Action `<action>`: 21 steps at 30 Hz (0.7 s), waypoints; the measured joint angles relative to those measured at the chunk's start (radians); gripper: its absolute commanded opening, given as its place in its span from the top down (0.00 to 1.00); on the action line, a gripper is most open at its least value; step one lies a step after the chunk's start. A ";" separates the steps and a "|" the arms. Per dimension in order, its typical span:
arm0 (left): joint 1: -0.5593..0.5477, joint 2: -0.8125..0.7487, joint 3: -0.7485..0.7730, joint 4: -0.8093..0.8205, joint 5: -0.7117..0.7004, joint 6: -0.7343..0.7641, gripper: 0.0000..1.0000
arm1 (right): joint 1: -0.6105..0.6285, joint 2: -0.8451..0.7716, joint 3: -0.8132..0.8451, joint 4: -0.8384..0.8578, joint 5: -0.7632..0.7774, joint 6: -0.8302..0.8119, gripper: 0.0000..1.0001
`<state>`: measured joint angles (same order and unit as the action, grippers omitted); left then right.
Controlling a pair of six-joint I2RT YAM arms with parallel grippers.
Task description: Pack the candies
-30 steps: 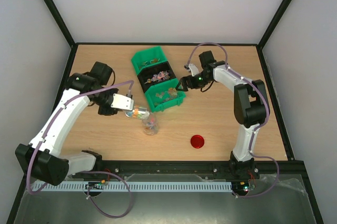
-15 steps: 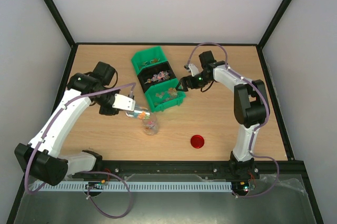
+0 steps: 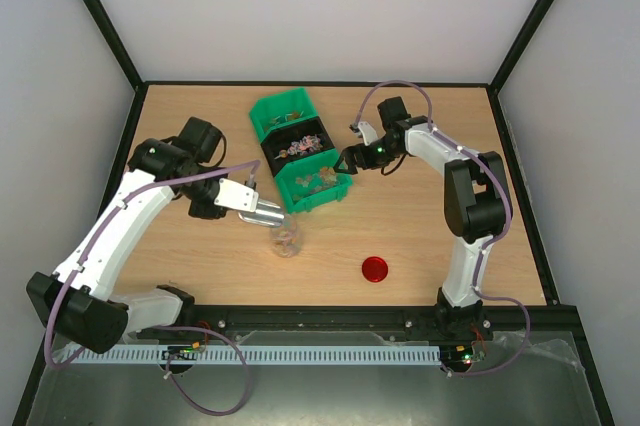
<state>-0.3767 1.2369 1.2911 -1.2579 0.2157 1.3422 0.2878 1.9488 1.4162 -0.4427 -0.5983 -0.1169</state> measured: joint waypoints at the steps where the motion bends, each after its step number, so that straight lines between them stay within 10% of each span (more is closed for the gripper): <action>1: 0.000 0.000 0.000 0.000 -0.001 0.000 0.98 | 0.000 0.000 0.000 0.000 0.000 0.000 0.02; 21: 0.035 0.093 0.117 0.095 0.022 -0.184 0.98 | 0.000 0.000 0.000 0.000 -0.006 0.013 0.07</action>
<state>-0.3412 1.3304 1.4086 -1.1633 0.2375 1.1580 0.2882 1.9488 1.4158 -0.4427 -0.6044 -0.1040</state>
